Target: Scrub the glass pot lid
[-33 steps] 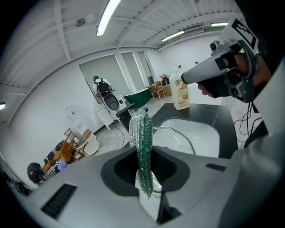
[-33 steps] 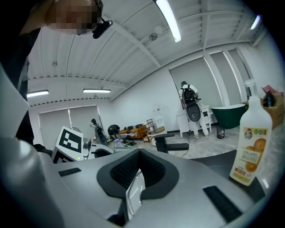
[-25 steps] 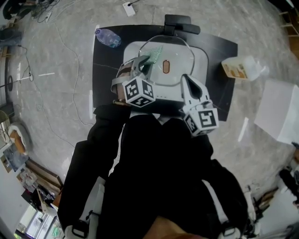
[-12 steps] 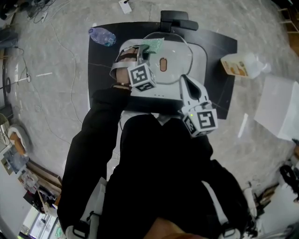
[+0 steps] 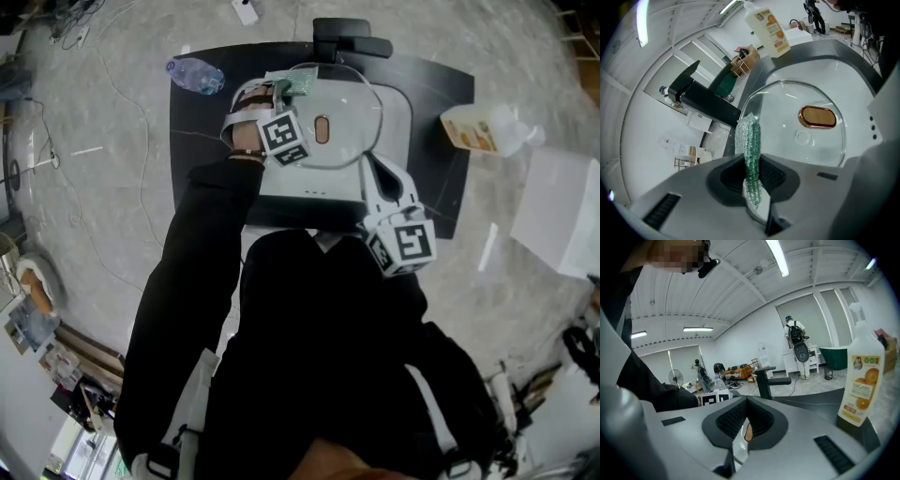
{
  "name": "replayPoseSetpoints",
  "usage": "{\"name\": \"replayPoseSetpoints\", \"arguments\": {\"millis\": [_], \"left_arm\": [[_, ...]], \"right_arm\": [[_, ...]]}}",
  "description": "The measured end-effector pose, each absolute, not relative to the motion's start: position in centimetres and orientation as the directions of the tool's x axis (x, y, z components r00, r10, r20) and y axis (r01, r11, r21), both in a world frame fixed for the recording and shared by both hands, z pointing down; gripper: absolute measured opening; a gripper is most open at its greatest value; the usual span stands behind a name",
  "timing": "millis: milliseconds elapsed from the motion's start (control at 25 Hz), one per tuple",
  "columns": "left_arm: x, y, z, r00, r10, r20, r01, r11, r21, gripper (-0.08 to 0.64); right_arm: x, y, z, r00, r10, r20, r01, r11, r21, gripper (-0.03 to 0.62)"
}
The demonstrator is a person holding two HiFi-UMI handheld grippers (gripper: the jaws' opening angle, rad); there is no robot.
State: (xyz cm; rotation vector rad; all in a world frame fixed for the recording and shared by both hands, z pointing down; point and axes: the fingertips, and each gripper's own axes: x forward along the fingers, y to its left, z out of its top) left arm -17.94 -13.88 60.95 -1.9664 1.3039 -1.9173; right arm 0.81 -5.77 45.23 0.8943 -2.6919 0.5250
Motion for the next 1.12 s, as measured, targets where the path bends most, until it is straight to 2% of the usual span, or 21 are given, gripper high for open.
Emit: {"name": "replayPoseSetpoints", "arguments": {"millis": [640, 1120], "left_arm": [[-17.2, -13.6, 63.4, -0.214, -0.592, 0.777, -0.382, -0.681, -0.624, 0.055], [-16.8, -12.6, 64.1, -0.191, -0.514, 0.836, -0.344, -0.763, -0.547, 0.055]], "right_arm": [[1.7, -7.6, 45.5, -0.762, -0.544, 0.351, -0.637, 0.729, -0.251, 0.000], [1.1, -8.2, 45.2, -0.770, -0.542, 0.337, -0.628, 0.735, -0.254, 0.000]]}}
